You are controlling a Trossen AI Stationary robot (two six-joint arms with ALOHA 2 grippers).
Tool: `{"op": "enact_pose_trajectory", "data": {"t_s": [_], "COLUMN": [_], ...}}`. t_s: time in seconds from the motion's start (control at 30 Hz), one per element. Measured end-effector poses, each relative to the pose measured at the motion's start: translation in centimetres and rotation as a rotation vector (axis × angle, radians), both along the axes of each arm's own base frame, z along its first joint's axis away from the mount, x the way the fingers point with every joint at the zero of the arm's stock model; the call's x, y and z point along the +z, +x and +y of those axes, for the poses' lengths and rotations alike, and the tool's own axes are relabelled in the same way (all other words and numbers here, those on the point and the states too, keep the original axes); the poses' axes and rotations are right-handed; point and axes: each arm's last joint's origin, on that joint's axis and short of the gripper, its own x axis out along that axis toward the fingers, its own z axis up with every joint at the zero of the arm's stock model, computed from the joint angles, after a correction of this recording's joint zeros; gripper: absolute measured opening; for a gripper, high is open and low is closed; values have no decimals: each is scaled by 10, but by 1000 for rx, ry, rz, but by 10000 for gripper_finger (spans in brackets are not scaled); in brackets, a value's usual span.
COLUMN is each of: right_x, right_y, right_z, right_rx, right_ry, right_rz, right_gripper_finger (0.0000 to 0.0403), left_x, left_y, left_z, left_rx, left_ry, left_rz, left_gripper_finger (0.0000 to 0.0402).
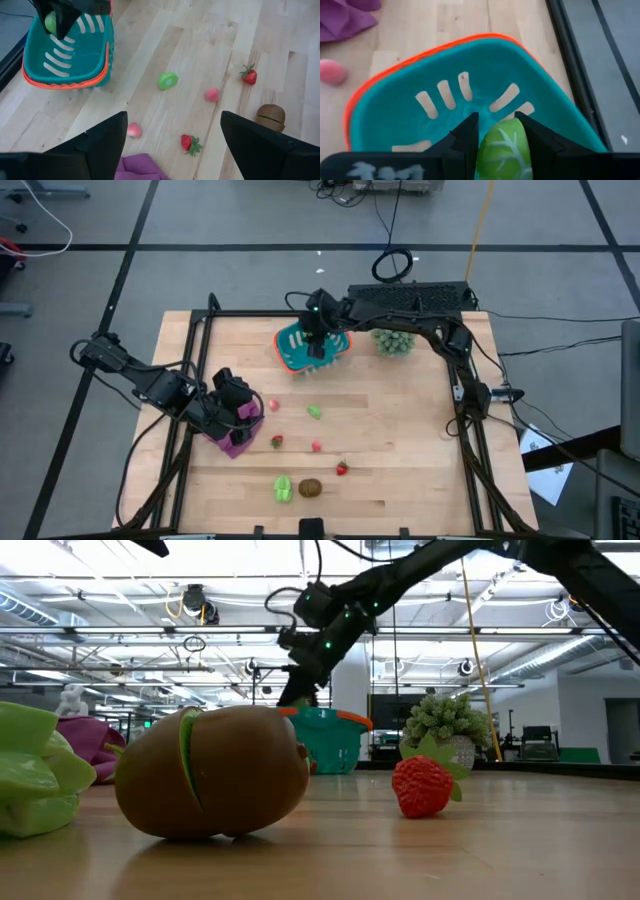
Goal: Pick and placing Produce into tupperware
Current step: Put the right cabbage half into the blue basket
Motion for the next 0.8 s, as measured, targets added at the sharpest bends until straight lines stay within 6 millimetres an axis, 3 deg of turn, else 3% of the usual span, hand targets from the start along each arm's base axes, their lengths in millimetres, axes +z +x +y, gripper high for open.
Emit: {"op": "enact_pose_trajectory", "data": {"t_s": [0.2,0.53,0.8], "right_x": [-25,-24,-25], "right_y": [1,-7,-8], "right_z": [-11,-24,-23], "right_rx": [-18,-83,-82], "right_ry": [26,87,95], "right_rz": [50,52,71], "right_gripper_finger": [110,110,110], "left_x": [0,0,0], "left_y": [0,0,0], "left_z": [0,0,0], "left_rx": [-1,-6,-7], "left_ry": [1,5,6], "left_rz": [0,2,2], "left_gripper_finger": [324,324,324]}}
